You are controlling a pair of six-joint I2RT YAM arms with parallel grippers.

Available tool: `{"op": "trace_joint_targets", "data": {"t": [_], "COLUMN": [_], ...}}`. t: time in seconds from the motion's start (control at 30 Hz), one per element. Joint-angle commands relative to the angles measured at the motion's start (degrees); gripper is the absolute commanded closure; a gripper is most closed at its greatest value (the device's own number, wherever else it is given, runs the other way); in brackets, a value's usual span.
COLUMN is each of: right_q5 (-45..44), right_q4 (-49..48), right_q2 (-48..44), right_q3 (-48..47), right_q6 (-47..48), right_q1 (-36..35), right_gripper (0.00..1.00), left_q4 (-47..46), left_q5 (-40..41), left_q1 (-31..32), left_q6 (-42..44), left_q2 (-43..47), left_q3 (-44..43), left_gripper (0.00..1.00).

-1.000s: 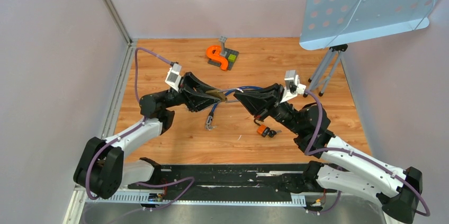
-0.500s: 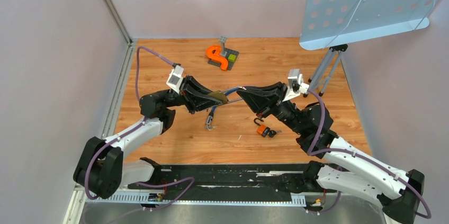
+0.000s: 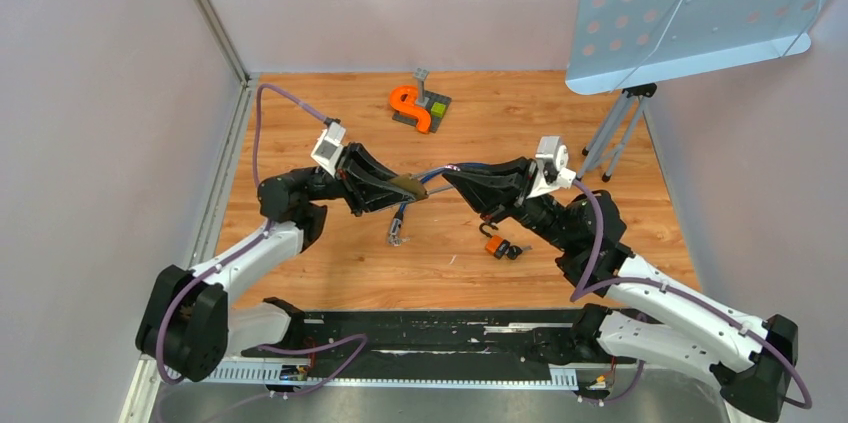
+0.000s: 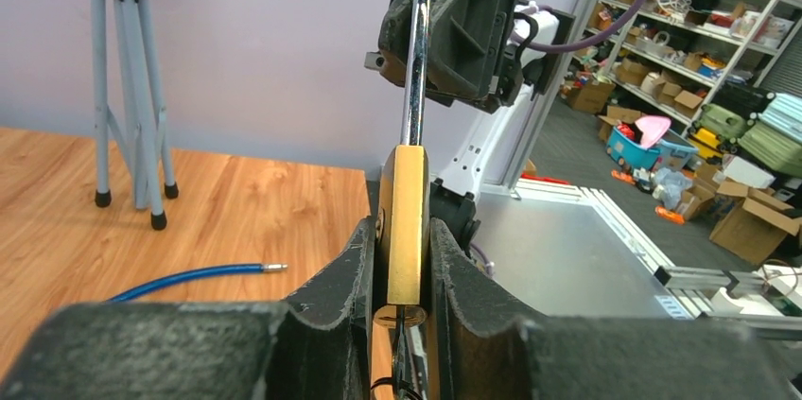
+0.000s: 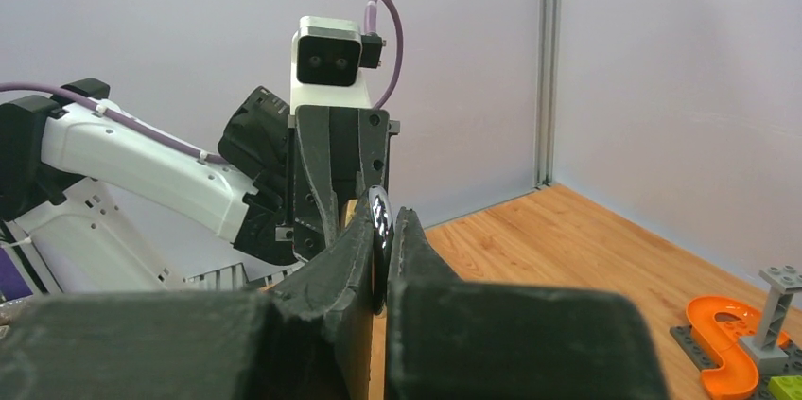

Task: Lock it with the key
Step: Lock the lock.

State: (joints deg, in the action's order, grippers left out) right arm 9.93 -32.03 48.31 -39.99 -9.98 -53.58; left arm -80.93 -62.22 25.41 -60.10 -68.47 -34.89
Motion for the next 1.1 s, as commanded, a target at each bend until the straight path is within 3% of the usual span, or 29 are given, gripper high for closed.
{"op": "trace_joint_targets", "data": {"t": [0.0, 0.03, 0.13, 0.17, 0.2, 0.37, 0.47, 0.6, 0.7, 0.9, 0.97, 1.07], "right_q5": [4.1, 3.8, 1.8, 1.3, 1.0, 1.7, 4.2, 9.8, 14.8, 24.8, 27.1, 28.0], "right_q4": [6.0, 8.6, 16.4, 18.6, 20.4, 27.6, 31.3, 35.3, 36.4, 38.3, 38.5, 38.9], "right_q2": [2.0, 1.6, -0.8, -1.9, -3.0, -7.9, -8.9, -7.5, -4.8, 2.3, 3.4, 3.5], "right_q3": [-4.4, -5.0, -5.5, -5.5, -5.4, -4.8, -6.1, -8.7, -10.8, -16.4, -16.8, -15.8], "right_q6": [0.6, -0.2, -2.1, -2.8, -3.3, -5.4, -5.1, -4.9, -4.9, -4.8, -4.9, -4.0], "right_q1": [-0.5, -0.5, -0.3, 0.0, 0.4, 2.9, 5.6, 10.0, 13.1, 14.4, 14.4, 14.4], "right_gripper": [0.99, 0.96, 0.82, 0.78, 0.69, 0.28, 0.13, 0.11, 0.17, 0.49, 0.5, 0.43], "left_q4": [8.9, 12.8, 39.0, 44.0, 52.0, 71.1, 80.9, 93.0, 98.4, 101.1, 101.9, 102.8], "left_q5": [0.0, 0.1, 2.2, 2.7, 3.5, 4.3, 3.2, 0.1, -0.6, -2.5, -2.9, -3.1], "left_q1": [0.6, 0.6, 0.6, 0.6, 0.6, 0.6, 0.6, 0.6, 0.6, 0.6, 0.6, 0.6], "left_q6": [3.8, 6.1, 23.7, 27.0, 32.6, 46.8, 52.3, 60.7, 65.4, 67.9, 68.0, 68.4], "left_q2": [4.7, 5.8, 11.8, 12.7, 14.3, 14.6, 13.8, 12.6, 12.4, 11.4, 10.8, 10.6], "left_q3": [-2.4, -2.6, -5.8, -6.6, -8.6, -16.0, -20.1, -24.3, -25.8, -27.2, -27.7, -28.1], "left_gripper": [1.0, 1.0, 1.0, 1.0, 1.0, 1.0, 1.0, 1.0, 1.0, 1.0, 1.0, 1.0]}}
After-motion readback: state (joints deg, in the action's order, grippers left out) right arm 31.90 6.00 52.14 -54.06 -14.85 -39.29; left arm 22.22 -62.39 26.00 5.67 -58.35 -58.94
